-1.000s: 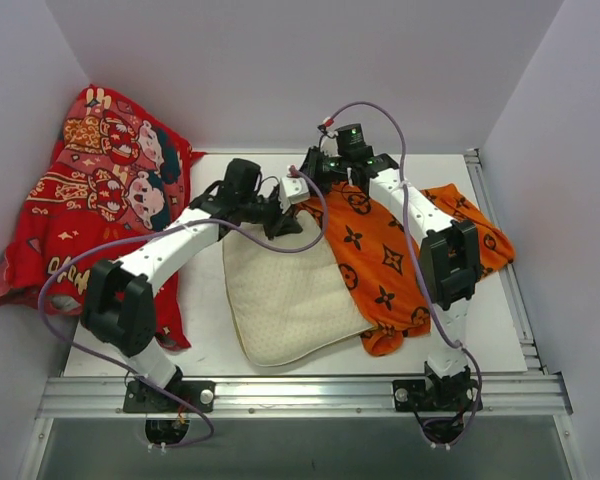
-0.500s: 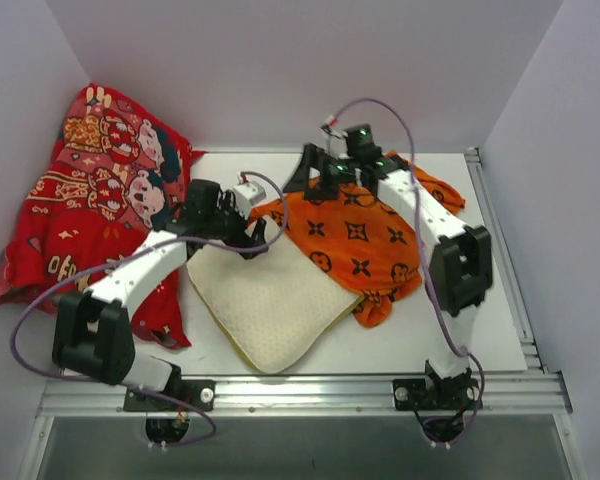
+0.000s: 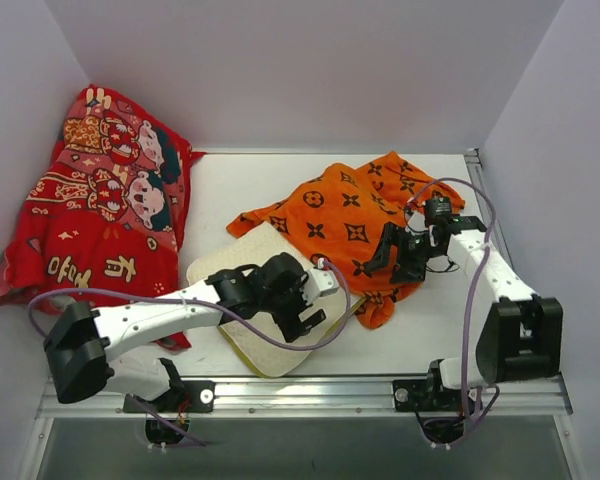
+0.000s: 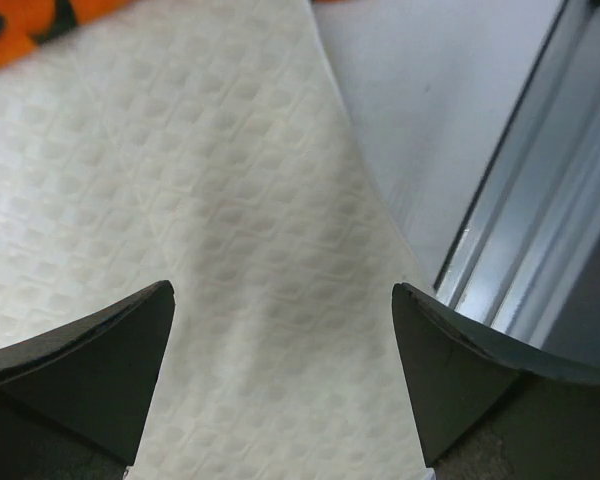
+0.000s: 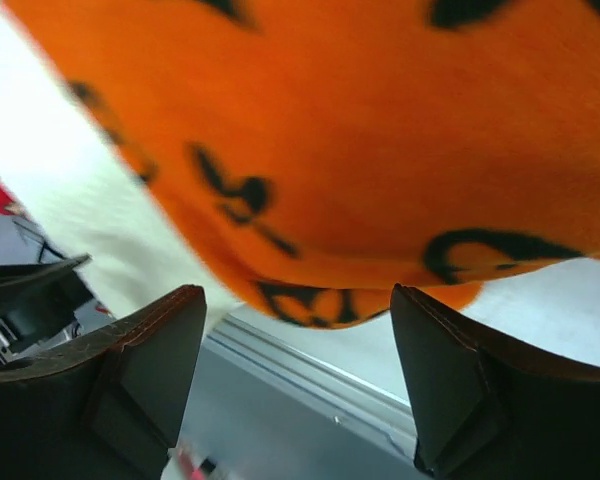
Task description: Put the pillow into the pillowcase
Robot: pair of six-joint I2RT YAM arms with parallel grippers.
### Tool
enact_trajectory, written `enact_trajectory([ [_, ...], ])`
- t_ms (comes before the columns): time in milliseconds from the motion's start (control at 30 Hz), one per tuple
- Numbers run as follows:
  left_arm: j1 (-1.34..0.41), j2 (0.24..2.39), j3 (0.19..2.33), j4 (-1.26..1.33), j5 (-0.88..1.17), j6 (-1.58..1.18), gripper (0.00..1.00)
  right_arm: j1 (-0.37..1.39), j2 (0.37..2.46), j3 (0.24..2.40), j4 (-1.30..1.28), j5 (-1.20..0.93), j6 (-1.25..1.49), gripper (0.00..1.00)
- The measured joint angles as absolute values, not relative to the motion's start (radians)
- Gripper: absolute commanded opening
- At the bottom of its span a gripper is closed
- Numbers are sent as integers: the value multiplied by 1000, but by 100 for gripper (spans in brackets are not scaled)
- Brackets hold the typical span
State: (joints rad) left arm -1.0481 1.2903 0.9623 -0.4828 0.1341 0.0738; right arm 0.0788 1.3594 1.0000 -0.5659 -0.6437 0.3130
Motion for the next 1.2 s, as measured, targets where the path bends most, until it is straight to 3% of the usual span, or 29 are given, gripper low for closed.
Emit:
enact_trajectory([
  [167,-1082,1473,971,-490,31,26,97,71,1568,992,-553,-613,306,70],
  [267,-1111,1533,979,-469,15,-1,97,71,1678,1070,-543,-614,321,65],
  [367,-1130,1571,1019,-449,7,-32,97,75,1768,1192,-522,-618,344,67],
  [433,-1129,1606,1044,-431,4,-52,67,74,1789,1246,-495,-623,356,76],
  [467,-1119,1627,1054,-425,7,-60,31,73,1790,1266,-481,-628,359,79],
  [533,-1071,1676,1086,-426,49,-64,4,70,1775,1288,-456,-635,349,85],
  [567,-1033,1700,1107,-430,96,-72,0,66,1761,1290,-452,-638,341,85],
  [867,-662,1761,1472,-485,600,-145,0,-92,1486,1134,-468,-635,75,88],
  [1200,-598,1750,1594,-462,828,-225,0,-62,1503,955,-273,-654,-221,93],
])
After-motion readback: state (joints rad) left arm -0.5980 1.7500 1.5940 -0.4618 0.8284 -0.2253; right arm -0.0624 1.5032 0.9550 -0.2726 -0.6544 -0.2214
